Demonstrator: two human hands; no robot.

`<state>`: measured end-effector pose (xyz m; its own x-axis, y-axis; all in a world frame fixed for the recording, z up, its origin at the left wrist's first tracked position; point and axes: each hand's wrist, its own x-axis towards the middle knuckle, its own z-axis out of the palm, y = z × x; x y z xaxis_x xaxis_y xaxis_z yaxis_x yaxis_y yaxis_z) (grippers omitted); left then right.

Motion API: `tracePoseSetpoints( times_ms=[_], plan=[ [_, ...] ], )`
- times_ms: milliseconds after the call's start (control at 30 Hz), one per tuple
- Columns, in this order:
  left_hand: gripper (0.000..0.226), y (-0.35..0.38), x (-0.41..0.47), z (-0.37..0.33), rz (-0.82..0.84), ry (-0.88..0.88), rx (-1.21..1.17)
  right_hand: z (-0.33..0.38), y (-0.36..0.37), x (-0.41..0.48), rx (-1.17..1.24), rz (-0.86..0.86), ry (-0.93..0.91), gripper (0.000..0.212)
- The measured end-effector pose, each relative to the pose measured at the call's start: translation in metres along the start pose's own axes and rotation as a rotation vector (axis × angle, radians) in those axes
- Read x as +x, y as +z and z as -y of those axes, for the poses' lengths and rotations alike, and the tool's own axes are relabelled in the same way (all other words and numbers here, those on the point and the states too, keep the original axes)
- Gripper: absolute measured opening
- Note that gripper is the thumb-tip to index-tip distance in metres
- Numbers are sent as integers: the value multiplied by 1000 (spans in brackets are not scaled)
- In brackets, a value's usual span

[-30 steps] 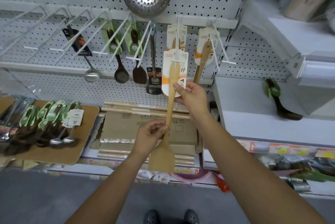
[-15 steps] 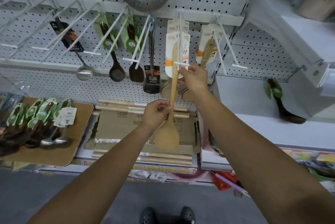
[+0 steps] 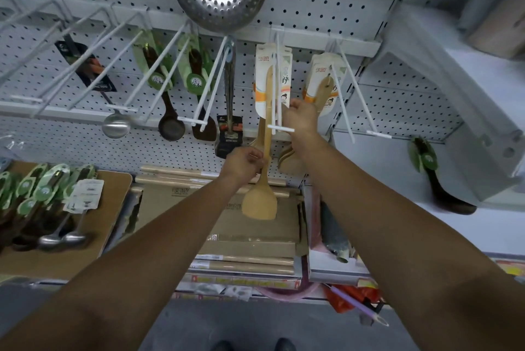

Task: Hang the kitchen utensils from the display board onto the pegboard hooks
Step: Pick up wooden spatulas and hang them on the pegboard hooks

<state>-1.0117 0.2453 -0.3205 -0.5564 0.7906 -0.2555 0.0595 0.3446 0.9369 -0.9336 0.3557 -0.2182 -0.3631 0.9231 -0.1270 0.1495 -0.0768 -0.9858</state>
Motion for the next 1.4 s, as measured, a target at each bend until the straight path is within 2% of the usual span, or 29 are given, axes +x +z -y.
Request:
tracePoseSetpoints(
  times_ms=[133, 400, 500, 567, 600, 667, 767, 833, 900, 967, 1067, 1233, 1400],
  plan=[
    [9, 3, 19, -2, 9, -12, 84, 4, 0, 7, 2, 22, 14, 20],
    [7, 0, 30, 15, -4, -37, 100, -7, 0, 11, -80, 7, -6, 31],
    [20, -4, 19, 17, 22, -37, 196, -13, -6, 8, -128, 47, 8, 24],
    [29, -9, 7, 17, 35, -8, 292, -23, -11, 4, -249, 91, -15, 13],
    [32, -14, -2, 17, 41, 11, 349, -28, -13, 1, -350, 100, -46, 14],
    [39, -27, -19, 19, 22, 51, 498, -40, -15, -10, -542, 134, -77, 25],
    [51, -55, -43, 25, -71, 116, 802, -56, -15, -33, -804, 297, -140, 44],
    [57, -78, -59, 28, -113, 137, 937, -62, -12, -48, -1025, 382, -280, 54],
    [62, -102, -77, 32, -141, 143, 1027, -62, 0, -63, -1175, 498, -464, 52],
    [68, -128, -97, 36, -154, 104, 1085, -60, 21, -80, -1292, 584, -581, 57],
    [76, -169, -133, 46, -176, -1, 1128, -60, 59, -106, -1343, 681, -644, 67],
    [74, -239, -223, 65, -355, -248, 1094, -64, 137, -152, -1235, 939, -806, 63],
    [68, -300, -314, 95, -506, -466, 1077, -57, 218, -219, -1157, 1097, -952, 62]
  ],
)
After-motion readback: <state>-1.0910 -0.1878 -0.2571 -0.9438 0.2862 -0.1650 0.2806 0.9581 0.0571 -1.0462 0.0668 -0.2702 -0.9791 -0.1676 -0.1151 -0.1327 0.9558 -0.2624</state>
